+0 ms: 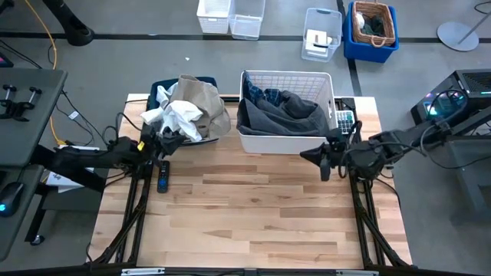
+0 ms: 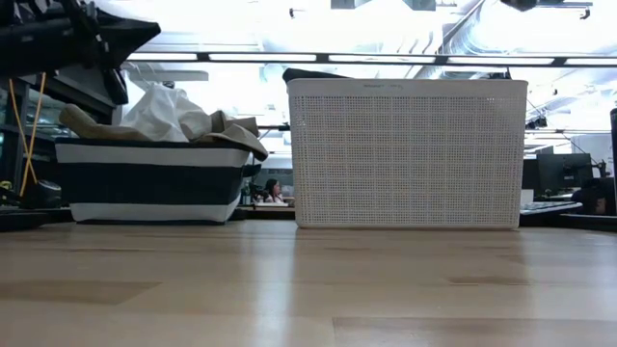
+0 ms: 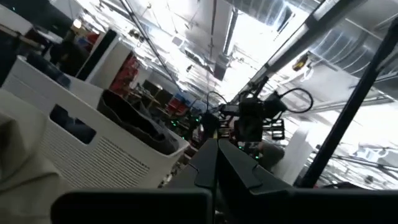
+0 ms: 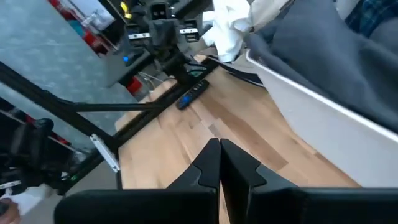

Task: Sort clothes
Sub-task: Return to Home Position

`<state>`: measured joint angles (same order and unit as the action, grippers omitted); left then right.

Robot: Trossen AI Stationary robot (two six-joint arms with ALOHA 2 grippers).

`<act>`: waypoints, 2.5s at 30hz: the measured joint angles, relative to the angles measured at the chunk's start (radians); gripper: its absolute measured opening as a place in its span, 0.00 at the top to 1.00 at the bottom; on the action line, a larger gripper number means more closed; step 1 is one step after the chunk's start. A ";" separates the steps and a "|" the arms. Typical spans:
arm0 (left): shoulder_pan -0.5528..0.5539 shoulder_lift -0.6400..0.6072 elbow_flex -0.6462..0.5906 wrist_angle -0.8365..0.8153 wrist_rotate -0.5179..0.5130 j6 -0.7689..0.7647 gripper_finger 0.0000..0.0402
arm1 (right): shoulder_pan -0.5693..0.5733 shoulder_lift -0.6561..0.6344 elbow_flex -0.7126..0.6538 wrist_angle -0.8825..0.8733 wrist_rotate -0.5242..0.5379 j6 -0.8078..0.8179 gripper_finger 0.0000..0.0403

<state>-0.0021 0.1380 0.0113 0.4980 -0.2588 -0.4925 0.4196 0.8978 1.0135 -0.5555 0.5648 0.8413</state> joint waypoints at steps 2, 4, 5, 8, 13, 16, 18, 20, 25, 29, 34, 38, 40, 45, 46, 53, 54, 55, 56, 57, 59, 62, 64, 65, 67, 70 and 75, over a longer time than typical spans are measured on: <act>0.000 0.000 0.000 -0.011 0.013 -0.012 1.00 | 0.026 -0.027 -0.055 0.058 0.013 -0.004 1.00; 0.000 0.000 0.000 -0.018 0.026 -0.025 1.00 | 0.064 -0.060 -0.129 0.138 0.037 -0.004 1.00; 0.000 0.000 0.000 -0.017 0.029 -0.039 1.00 | 0.086 -0.078 -0.172 0.179 0.054 -0.006 1.00; 0.000 0.000 0.000 -0.027 0.032 -0.088 1.00 | 0.139 -0.137 -0.318 0.332 0.118 -0.031 1.00; 0.000 0.000 0.000 -0.031 0.038 -0.080 1.00 | 0.152 -0.286 -0.549 0.595 0.159 -0.179 1.00; 0.000 0.000 0.000 -0.030 0.039 -0.081 1.00 | 0.069 -0.394 -0.667 0.803 0.079 -0.321 1.00; 0.000 0.000 0.000 -0.031 0.039 -0.081 1.00 | -0.008 -0.450 -0.736 0.914 -0.056 -0.375 1.00; 0.000 0.000 0.000 -0.032 0.039 -0.080 1.00 | -0.089 -0.482 -0.792 0.981 -0.189 -0.392 1.00; 0.000 0.000 0.000 -0.032 0.039 -0.080 1.00 | -0.232 -0.519 -0.873 0.993 -0.406 -0.410 1.00; 0.000 0.000 0.000 -0.033 0.039 -0.080 1.00 | -0.275 -0.520 -0.927 0.999 -0.463 -0.467 1.00; 0.000 0.000 0.000 -0.034 0.039 -0.080 1.00 | -0.293 -0.520 -1.004 1.060 -0.466 -0.476 1.00; 0.000 0.000 0.001 -0.035 0.039 -0.080 1.00 | -0.295 -0.519 -1.004 0.999 -0.459 -0.449 1.00; 0.000 0.001 0.001 -0.035 0.039 -0.080 1.00 | -0.295 -0.519 -1.004 0.932 -0.438 -0.390 1.00; 0.001 0.001 0.001 -0.039 0.039 -0.080 1.00 | -0.295 -0.519 -1.004 0.761 -0.435 -0.321 1.00; 0.000 0.001 0.001 -0.039 0.039 -0.080 1.00 | -0.295 -0.519 -1.004 0.730 -0.435 -0.323 1.00; 0.000 0.001 0.001 -0.046 0.038 -0.080 1.00 | -0.295 -0.519 -1.004 0.585 -0.445 -0.325 1.00; 0.000 0.000 0.001 -0.055 0.036 -0.080 1.00 | -0.295 -0.533 -1.004 0.585 -0.446 -0.325 1.00; 0.001 -0.005 0.001 -0.070 0.036 -0.080 1.00 | -0.295 -0.560 -1.004 0.584 -0.452 -0.325 1.00; 0.001 -0.014 0.001 -0.086 0.036 -0.080 1.00 | -0.295 -0.588 -1.004 0.586 -0.455 -0.325 1.00; 0.000 -0.026 0.001 -0.098 0.036 -0.080 1.00 | -0.295 -0.616 -1.004 0.586 -0.458 -0.325 1.00; 0.000 -0.072 0.001 -0.139 0.035 -0.080 1.00 | -0.295 -0.689 -1.004 0.583 -0.461 -0.325 1.00; 0.009 -0.136 0.002 -0.228 0.035 -0.081 1.00 | -0.295 -0.813 -1.004 0.586 -0.462 -0.325 1.00; 0.018 -0.135 0.002 -0.289 0.035 -0.080 1.00 | -0.300 -0.892 -1.004 0.583 -0.468 -0.323 1.00; 0.018 -0.134 0.001 -0.324 0.030 -0.080 1.00 | -0.305 -0.898 -1.004 0.598 -0.472 -0.321 1.00; 0.011 -0.134 0.001 -0.403 0.029 -0.080 1.00 | -0.312 -0.897 -1.004 0.618 -0.476 -0.322 1.00; 0.000 -0.134 0.002 -0.449 0.046 -0.061 1.00 | -0.318 -0.898 -1.004 0.594 -0.483 -0.323 1.00; -0.014 -0.134 0.002 -0.463 0.069 -0.014 1.00 | -0.339 -0.898 -1.004 0.587 -0.506 -0.324 1.00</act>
<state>-0.0160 0.0036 0.0128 0.0347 -0.1900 -0.5062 0.0808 0.0002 0.0090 0.0317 0.0584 0.5171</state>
